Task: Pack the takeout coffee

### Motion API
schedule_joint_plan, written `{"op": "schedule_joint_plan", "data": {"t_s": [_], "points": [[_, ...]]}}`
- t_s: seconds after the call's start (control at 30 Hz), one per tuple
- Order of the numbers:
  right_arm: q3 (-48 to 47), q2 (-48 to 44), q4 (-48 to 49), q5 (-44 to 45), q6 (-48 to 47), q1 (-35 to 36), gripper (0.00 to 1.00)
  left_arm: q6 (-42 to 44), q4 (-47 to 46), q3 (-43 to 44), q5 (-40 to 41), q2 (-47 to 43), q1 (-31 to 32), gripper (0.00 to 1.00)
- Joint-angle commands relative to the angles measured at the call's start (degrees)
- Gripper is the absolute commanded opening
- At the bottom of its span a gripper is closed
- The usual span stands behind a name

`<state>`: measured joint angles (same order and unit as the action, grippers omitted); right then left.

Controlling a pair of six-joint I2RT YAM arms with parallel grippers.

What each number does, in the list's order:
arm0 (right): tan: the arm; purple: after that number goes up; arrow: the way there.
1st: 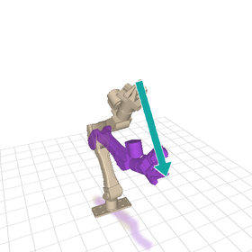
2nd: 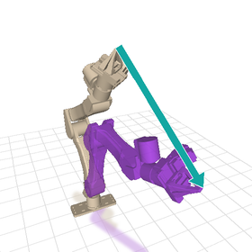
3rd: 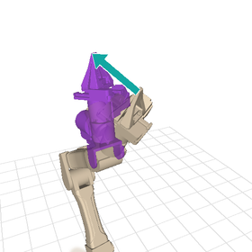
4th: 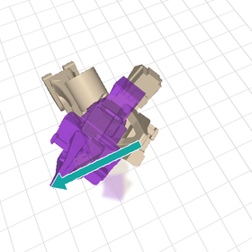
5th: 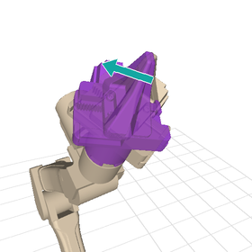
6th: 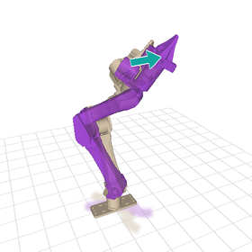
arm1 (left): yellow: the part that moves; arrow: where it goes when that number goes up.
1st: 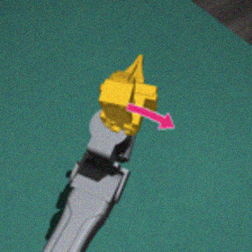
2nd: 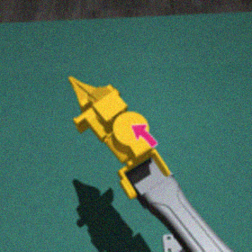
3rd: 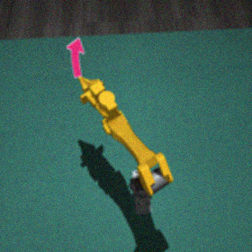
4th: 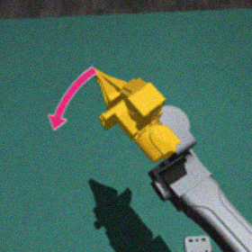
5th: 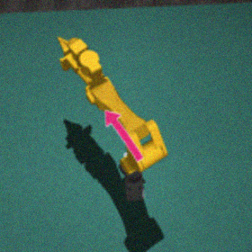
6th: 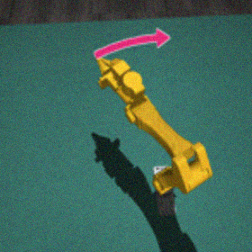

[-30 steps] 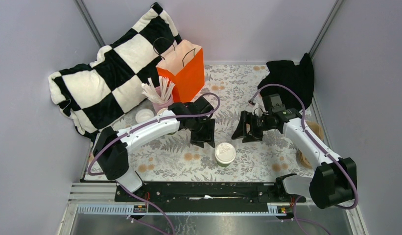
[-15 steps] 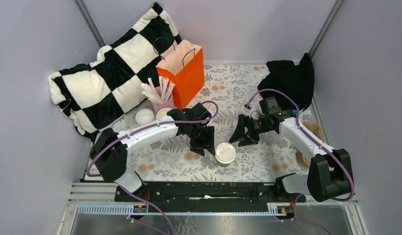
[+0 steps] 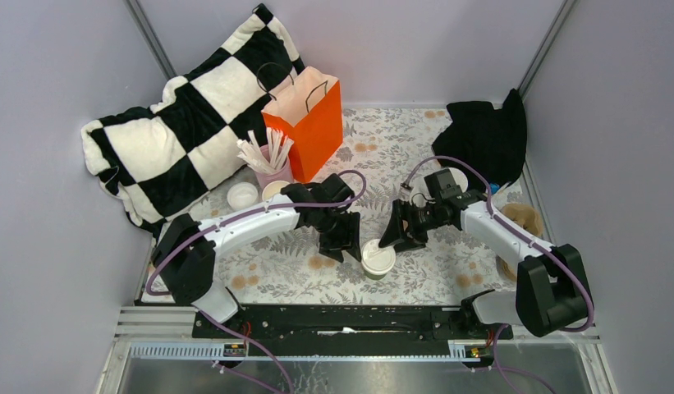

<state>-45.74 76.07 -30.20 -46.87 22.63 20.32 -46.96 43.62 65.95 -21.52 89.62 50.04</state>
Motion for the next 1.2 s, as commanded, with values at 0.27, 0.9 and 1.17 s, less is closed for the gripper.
{"op": "schedule_joint_plan", "data": {"t_s": [0.27,0.9,1.17], "points": [[4.5,2.0,5.6,1.2,2.8,0.4,0.63,0.5,-0.1,-2.0,3.8,2.9,0.0,0.55],[3.1,-2.6,4.5,-2.5,1.6,0.5,0.78,1.7,-3.4,-1.3,-0.4,-4.3,0.2,0.69],[5.0,-1.3,4.5,-5.2,0.8,1.4,0.81,2.2,-8.1,-0.3,-3.3,-3.3,0.6,0.76]]}}
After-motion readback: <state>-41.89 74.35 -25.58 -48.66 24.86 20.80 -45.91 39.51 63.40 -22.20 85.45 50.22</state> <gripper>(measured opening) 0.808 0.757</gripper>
